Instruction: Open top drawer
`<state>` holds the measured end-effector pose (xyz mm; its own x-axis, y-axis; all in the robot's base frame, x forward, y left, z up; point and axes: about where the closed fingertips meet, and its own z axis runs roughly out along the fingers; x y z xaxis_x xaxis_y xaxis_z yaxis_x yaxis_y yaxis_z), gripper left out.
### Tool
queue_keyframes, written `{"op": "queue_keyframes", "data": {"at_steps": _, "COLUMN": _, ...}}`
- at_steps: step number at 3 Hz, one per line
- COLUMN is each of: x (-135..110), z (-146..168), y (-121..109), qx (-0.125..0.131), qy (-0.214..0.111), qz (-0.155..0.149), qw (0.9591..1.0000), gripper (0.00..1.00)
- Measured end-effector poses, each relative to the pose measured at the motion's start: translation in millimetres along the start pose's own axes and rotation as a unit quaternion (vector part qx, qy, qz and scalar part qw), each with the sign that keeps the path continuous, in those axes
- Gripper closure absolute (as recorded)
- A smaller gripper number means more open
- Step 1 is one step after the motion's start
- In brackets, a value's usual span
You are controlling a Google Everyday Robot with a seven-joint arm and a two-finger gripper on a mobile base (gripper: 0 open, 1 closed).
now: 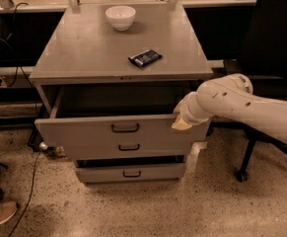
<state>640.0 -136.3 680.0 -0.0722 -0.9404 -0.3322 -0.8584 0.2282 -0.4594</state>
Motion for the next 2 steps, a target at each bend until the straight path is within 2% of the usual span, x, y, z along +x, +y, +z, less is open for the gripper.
{"op": "queue_keyframes", "data": {"at_steps": 1, "x": -0.1, "z": 0.0, "y": 0.1, "qx": 0.000, "qy": 0.000, "qz": 0.000, "qw": 1.0000, "gripper": 1.00}}
{"op": "queue_keyframes", "data": {"at_steps": 2, "x": 3.5, "z": -16.0, "y": 25.9, "qx": -0.001, "qy": 0.000, "qz": 0.009, "qw": 1.0000, "gripper": 1.00}}
